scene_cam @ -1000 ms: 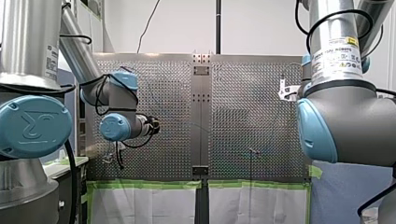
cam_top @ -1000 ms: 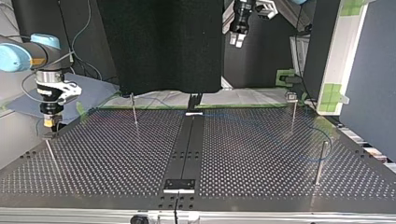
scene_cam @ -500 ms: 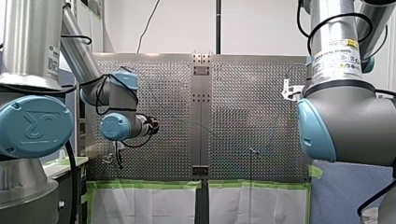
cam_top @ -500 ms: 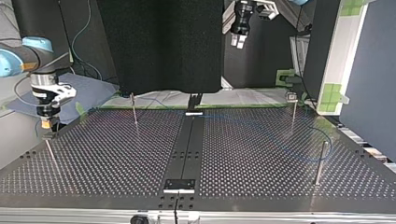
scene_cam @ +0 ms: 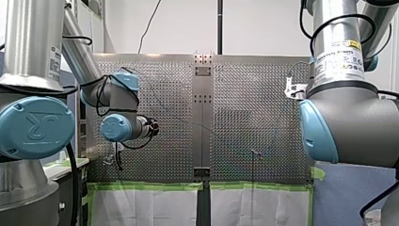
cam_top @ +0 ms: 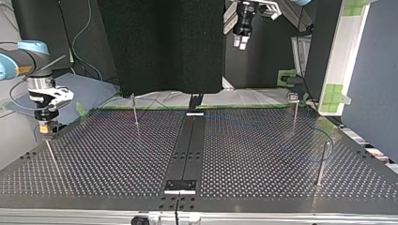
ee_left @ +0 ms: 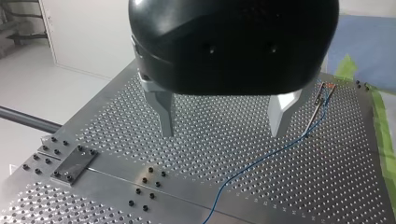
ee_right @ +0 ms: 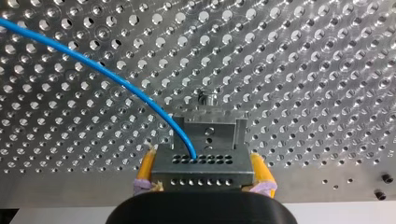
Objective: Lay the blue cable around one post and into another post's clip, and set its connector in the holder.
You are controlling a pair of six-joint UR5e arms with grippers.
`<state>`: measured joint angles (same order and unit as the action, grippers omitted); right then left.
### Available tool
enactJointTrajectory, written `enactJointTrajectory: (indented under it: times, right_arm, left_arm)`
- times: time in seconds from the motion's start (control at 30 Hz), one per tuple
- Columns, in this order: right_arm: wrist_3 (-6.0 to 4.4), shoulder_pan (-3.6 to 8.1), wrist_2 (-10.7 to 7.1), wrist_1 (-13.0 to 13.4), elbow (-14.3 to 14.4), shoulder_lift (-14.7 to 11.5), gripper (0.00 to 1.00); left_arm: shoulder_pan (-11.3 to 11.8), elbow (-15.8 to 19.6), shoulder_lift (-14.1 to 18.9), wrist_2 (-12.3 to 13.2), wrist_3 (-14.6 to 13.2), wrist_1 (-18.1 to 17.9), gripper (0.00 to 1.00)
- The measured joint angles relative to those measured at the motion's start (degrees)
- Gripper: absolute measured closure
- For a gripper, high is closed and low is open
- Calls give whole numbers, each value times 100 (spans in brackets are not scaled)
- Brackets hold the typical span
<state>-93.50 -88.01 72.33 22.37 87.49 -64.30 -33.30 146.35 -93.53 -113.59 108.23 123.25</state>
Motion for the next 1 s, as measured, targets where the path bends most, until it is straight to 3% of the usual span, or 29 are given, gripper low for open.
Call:
enactJointTrajectory:
  times: [0.33, 0.6, 1.0]
  right_arm:
    - [-111, 143, -369, 9, -78, 49, 100]
    - [-159, 155, -558, 39, -166, 250, 100]
    - [-294, 169, -875, 78, -317, 288, 100]
  left_arm:
    - [27, 1, -2, 0, -3, 24, 2]
    - [37, 0, -8, 0, -8, 31, 2]
    - [48, 4, -11, 0, -14, 41, 2]
